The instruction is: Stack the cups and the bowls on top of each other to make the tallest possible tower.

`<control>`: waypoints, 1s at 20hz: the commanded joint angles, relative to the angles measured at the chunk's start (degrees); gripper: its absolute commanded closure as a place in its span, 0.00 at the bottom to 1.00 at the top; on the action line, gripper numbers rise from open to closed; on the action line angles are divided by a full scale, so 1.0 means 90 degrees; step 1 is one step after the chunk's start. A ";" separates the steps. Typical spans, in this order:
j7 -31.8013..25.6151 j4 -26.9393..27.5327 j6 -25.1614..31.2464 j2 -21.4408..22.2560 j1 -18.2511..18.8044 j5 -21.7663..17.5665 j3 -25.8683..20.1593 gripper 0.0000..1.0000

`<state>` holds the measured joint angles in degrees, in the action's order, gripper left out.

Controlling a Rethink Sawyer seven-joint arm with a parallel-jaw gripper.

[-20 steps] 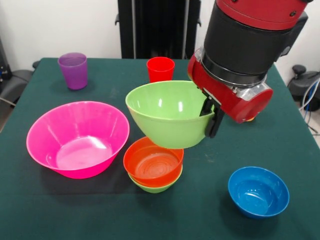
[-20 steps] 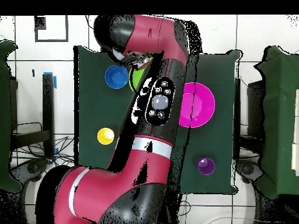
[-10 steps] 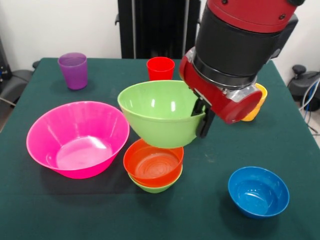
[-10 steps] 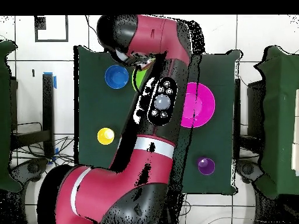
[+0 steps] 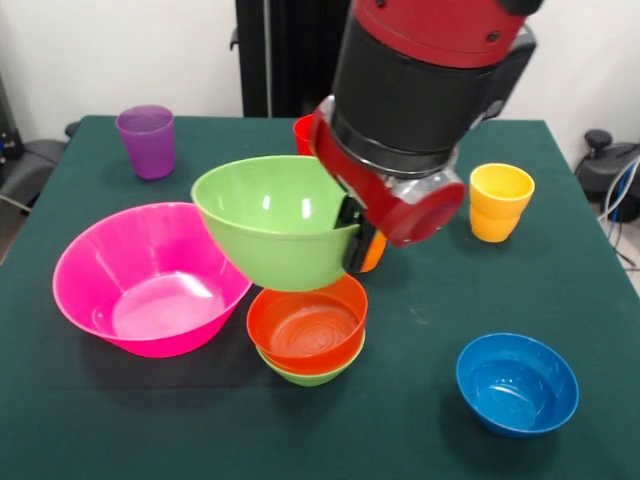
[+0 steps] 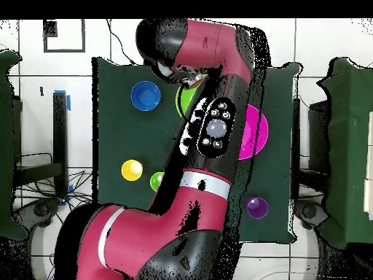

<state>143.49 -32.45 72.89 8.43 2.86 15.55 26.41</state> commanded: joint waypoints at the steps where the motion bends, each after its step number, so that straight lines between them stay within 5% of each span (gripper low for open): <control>1: -0.1947 -0.0615 -0.0133 0.0066 0.0188 -0.0547 -0.0790 1.00; 8: -0.1522 -0.0795 -0.0466 0.0101 0.0190 -0.0629 -0.0861 1.00; 20: -0.1095 0.0580 0.0224 -0.0534 0.0394 -0.0608 -0.0588 1.00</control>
<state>143.43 -30.38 71.52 6.93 4.64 13.11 25.58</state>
